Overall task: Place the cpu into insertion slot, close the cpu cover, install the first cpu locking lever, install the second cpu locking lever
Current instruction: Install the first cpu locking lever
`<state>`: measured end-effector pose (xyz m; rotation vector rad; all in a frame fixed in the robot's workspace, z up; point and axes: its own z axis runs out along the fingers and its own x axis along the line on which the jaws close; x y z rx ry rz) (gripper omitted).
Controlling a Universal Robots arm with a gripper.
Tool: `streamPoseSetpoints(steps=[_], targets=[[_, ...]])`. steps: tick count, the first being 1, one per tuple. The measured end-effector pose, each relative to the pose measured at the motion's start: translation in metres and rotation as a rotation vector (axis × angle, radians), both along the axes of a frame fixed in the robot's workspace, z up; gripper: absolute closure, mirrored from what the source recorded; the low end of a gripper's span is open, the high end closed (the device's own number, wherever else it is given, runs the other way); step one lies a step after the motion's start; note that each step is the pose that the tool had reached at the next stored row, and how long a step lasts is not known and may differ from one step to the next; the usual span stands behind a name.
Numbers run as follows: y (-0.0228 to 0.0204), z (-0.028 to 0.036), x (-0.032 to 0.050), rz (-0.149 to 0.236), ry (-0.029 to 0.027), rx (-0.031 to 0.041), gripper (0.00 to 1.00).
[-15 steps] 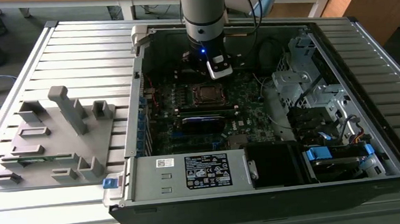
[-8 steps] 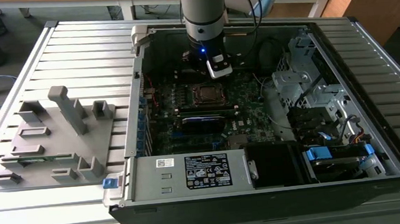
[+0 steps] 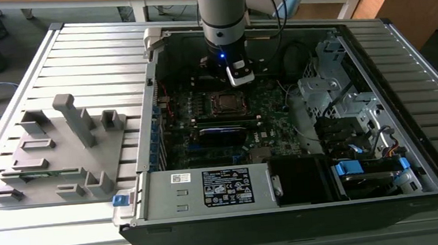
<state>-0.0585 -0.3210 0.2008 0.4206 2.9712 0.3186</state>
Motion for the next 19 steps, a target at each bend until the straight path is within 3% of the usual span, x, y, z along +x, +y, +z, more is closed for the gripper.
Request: streamPoseSetpoints(steps=[5, 17, 19], targets=[[0.0002, -0.0013, 0.0000, 0.000, -0.0033, -0.0025, 0.90], [0.0020, -0.0015, 0.0000, 0.000, -0.0038, -0.0065, 0.90], [0.0021, -0.0017, -0.0001, 0.000, -0.0079, -0.0069, 0.90]])
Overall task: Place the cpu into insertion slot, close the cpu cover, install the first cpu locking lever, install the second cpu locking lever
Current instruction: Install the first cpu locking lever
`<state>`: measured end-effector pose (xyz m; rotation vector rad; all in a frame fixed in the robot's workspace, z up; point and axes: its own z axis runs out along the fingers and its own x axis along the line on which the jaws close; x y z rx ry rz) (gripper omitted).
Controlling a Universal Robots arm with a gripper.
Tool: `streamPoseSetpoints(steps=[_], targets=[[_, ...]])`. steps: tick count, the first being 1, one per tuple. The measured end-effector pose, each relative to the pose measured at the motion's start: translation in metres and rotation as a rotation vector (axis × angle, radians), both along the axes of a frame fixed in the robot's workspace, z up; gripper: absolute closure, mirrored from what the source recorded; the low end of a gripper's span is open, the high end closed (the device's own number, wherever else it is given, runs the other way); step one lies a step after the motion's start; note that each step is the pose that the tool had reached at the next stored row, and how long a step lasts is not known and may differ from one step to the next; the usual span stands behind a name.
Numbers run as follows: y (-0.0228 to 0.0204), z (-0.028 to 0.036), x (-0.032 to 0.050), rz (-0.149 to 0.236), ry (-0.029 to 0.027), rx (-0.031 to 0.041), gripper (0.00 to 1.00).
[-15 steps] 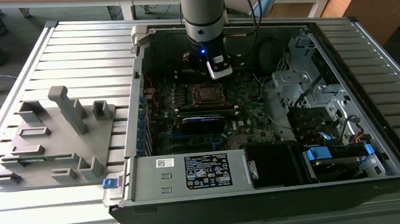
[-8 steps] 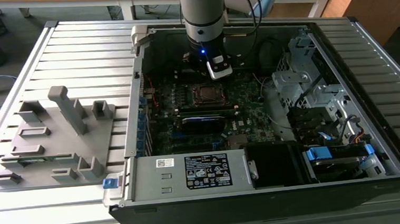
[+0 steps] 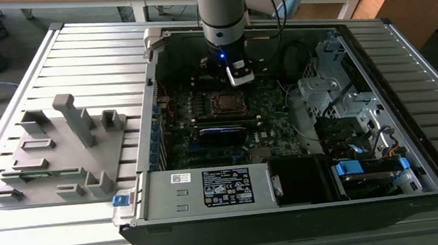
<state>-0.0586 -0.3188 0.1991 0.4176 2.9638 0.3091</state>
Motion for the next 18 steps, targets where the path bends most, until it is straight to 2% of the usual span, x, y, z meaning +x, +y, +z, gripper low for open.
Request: streamPoseSetpoints(steps=[3, 5, 11, 12, 16, 17, 18], targets=[[0.0000, -0.0004, -0.0001, 0.000, -0.0085, 0.0001, 0.90], [0.0001, -0.0006, -0.0001, 0.000, -0.0120, 0.0001, 0.90], [0.0000, -0.0007, -0.0002, 0.000, -0.0132, 0.0001, 0.90], [0.0000, -0.0010, -0.0003, 0.000, -0.0160, 0.0002, 0.90], [0.0000, -0.0020, -0.0006, 0.000, -0.0412, 0.0001, 0.90], [0.0001, -0.0021, -0.0006, 0.000, -0.0438, 0.0001, 0.90], [0.0001, -0.0021, -0.0006, 0.000, -0.0438, 0.0001, 0.90]])
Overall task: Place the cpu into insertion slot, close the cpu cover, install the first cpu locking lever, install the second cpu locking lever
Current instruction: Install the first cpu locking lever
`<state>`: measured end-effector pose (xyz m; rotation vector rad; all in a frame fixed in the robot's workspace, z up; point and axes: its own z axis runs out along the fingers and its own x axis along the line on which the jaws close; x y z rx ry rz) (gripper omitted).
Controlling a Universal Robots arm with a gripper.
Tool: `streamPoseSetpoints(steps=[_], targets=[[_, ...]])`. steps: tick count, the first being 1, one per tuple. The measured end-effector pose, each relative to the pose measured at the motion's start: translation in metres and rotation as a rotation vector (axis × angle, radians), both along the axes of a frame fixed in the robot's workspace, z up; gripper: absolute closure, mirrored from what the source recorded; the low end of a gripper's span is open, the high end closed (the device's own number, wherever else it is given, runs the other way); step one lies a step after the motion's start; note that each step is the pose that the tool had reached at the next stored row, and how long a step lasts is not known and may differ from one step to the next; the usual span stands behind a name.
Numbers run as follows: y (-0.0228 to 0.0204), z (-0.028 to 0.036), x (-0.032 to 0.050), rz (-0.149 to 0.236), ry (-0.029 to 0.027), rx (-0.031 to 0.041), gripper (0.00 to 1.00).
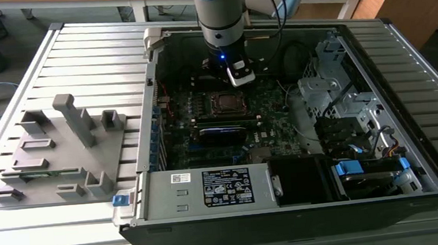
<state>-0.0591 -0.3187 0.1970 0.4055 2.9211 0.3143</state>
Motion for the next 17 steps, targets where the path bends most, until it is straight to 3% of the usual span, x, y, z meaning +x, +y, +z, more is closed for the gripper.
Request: streamPoseSetpoints(steps=[17], targets=[[0.0017, -0.0021, -0.0038, 0.000, -0.0015, -0.0001, 0.90]])
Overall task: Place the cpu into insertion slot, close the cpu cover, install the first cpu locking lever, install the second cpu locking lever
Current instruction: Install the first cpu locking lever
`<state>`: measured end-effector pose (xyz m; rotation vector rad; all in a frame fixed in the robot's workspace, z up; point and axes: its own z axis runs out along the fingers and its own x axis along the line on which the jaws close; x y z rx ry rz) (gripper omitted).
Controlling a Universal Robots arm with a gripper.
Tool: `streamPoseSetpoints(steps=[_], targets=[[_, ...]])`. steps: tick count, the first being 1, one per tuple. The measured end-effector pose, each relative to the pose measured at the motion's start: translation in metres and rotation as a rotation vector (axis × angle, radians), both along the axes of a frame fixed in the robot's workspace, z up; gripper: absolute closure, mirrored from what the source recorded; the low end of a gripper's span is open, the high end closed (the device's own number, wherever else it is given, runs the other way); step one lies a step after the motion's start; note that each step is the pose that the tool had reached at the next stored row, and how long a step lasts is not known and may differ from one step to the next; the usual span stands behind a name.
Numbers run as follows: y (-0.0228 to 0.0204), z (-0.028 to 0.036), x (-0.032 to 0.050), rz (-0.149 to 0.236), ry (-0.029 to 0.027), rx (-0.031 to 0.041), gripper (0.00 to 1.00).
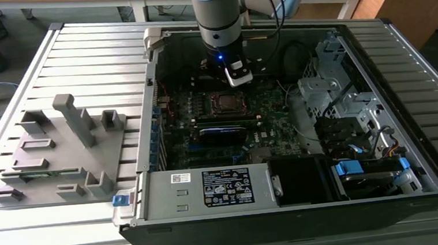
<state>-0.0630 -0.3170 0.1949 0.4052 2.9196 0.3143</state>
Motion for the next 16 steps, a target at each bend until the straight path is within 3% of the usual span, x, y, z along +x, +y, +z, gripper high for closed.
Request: streamPoseSetpoints(steps=[13, 14, 16], targets=[[0.0002, -0.0006, -0.0001, 0.000, -0.0002, -0.0024, 0.90], [0.0002, -0.0008, -0.0002, 0.000, -0.0002, -0.0077, 0.90], [0.0001, -0.0010, -0.0002, 0.000, 0.0002, -0.0253, 0.90]])
